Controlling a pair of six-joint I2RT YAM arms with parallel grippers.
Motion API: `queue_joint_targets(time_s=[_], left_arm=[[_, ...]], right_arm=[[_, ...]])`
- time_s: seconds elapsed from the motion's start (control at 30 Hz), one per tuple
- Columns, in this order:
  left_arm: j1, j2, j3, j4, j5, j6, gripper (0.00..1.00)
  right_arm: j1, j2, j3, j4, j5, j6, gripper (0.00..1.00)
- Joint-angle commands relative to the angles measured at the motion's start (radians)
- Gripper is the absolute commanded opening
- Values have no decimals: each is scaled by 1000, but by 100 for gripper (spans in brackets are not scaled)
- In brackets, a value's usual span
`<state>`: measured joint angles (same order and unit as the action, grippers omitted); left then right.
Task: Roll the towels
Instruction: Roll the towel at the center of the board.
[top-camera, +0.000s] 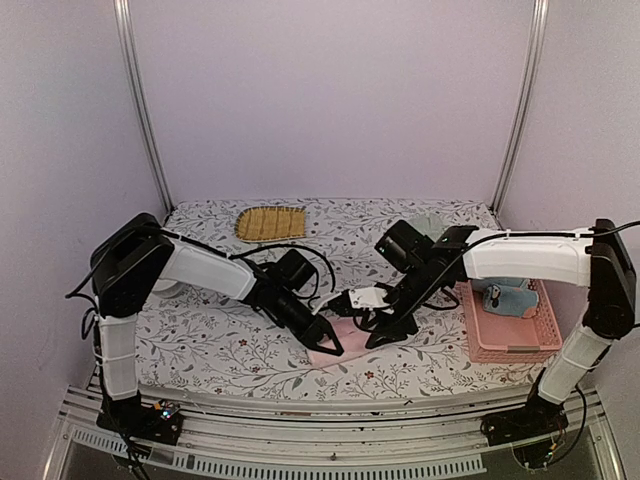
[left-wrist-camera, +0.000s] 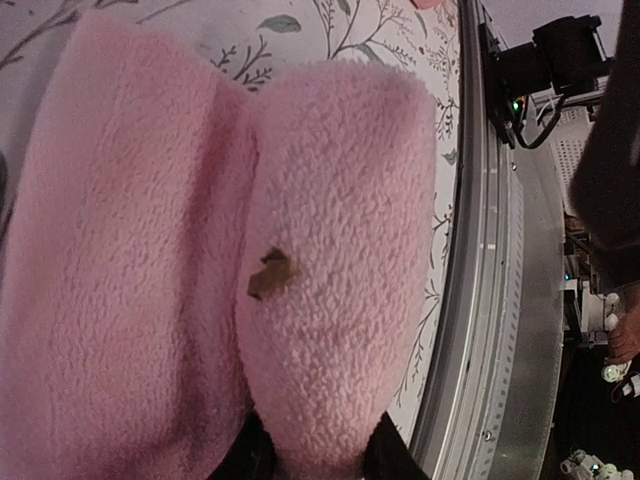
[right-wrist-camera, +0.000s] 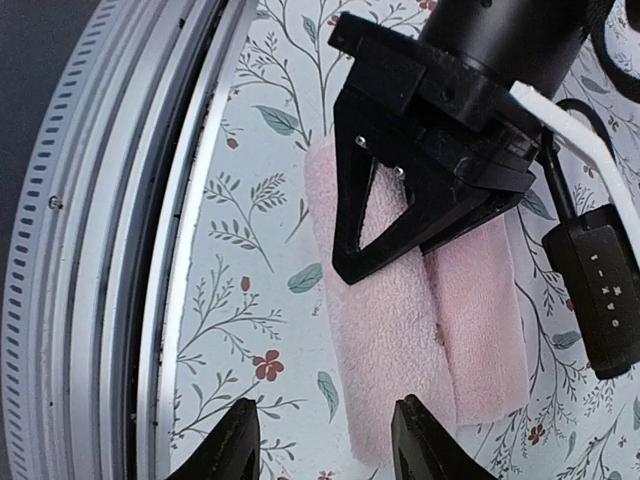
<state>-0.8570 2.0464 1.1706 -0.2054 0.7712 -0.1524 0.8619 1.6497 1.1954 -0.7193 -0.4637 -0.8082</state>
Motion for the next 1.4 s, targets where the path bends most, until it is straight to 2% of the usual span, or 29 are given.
queue_joint_targets(time_s=[0.0,0.17,0.23,0.37,0.4,0.47,0.53,0.77,0.87,0.93,1.1,1.37], left_arm=[[3,76,-28,-161,-53,-23,14],[6,82,-22,-161,-54,-23,14],[10,86,-16,-161,-55,-20,18],[15,50,-23,-159,-89,-12,32],[15,24,-30,-153,-112,-9,35],[17,-46,-62,-127,-190,-14,53],[17,-146,-111,-80,-256,-30,58],[-7,-482,-436,269,-445,-148,59],[-121,-602,-553,391,-592,-93,57],[-205,-642,-579,421,-710,-24,58],[-315,-614,-510,370,-868,157,60],[-330,-440,-376,299,-980,380,62]], right_arm=[[38,82,-1,157,140,-23,49],[60,186,7,209,163,-26,50],[64,231,-11,236,175,-33,47],[63,264,-25,204,161,-50,25],[64,268,-28,192,150,-52,22],[63,275,-35,161,118,-54,16],[54,285,-25,117,63,-51,13],[-33,414,132,-114,-182,-36,11],[-74,509,232,-212,-250,-23,11],[-96,584,311,-291,-285,-20,10],[-129,731,439,-412,-353,-27,11],[-143,817,510,-459,-360,-14,11]])
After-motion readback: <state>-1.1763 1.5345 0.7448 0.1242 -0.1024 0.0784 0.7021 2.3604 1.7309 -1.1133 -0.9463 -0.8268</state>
